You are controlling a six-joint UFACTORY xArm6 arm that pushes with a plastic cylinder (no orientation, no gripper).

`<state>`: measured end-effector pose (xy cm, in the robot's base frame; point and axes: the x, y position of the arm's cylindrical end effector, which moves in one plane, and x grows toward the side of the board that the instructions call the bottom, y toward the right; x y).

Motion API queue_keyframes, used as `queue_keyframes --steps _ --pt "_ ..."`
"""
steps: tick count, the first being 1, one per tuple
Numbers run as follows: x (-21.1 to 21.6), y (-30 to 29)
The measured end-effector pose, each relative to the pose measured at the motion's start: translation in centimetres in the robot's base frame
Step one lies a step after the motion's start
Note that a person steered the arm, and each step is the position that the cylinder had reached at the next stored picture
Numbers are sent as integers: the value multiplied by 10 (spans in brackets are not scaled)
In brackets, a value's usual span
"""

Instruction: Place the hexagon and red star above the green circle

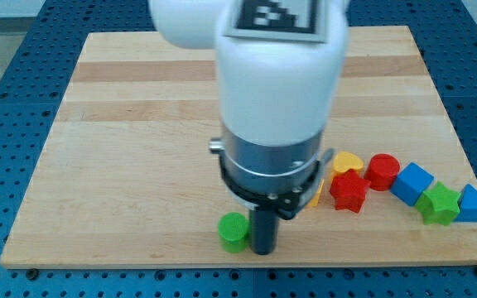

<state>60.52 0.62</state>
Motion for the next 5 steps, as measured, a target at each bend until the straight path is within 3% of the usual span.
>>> queue_keyframes --steps 3,5 --pt "-1 12" --pt "-23 126"
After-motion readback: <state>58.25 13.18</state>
